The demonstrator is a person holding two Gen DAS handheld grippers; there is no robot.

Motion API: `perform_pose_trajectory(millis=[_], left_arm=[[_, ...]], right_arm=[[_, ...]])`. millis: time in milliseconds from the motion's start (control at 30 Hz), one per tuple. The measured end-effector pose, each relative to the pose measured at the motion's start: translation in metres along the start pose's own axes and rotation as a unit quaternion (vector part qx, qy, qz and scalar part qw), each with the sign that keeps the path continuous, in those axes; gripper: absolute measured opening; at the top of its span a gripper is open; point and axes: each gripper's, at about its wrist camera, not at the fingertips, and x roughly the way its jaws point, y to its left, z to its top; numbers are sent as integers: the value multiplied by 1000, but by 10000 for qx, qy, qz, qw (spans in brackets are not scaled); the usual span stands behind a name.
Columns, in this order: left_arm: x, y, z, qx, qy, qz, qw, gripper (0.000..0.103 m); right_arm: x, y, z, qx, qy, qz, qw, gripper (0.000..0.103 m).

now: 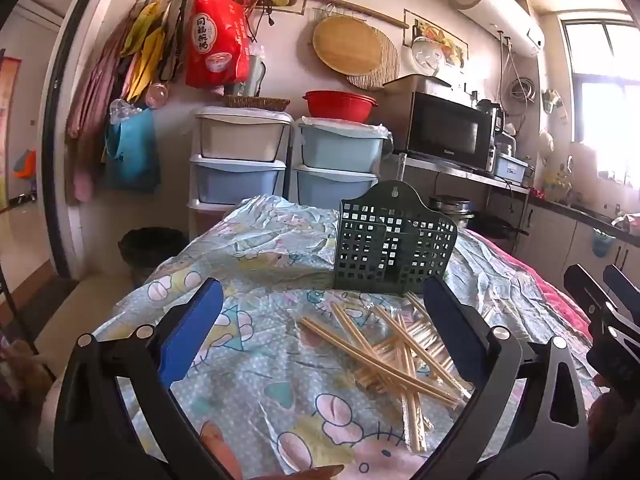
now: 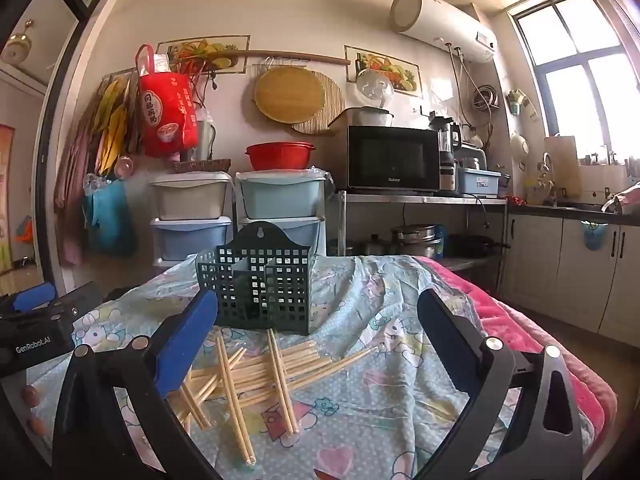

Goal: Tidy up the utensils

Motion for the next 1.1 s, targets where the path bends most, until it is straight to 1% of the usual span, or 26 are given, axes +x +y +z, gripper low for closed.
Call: perform_pose_trajectory(millis=[67,433,567,1100], left_arm=[[1,-1,0,13,-3,12,10000,93],[-5,-11,4,-19,-24,-61,10000,93],[-3,-3,-1,-22,-59,-75,10000,93],[3,-2,-5,-61,-93,-53,9999,93]], right_arm=[[-1,-1,0,10,-80,4,10000,97],[2,0,-1,0,7,-17,10000,97],[2,1,0,0,11,-50,10000,97],[-3,-3,5,-32,-44,-78,10000,97]])
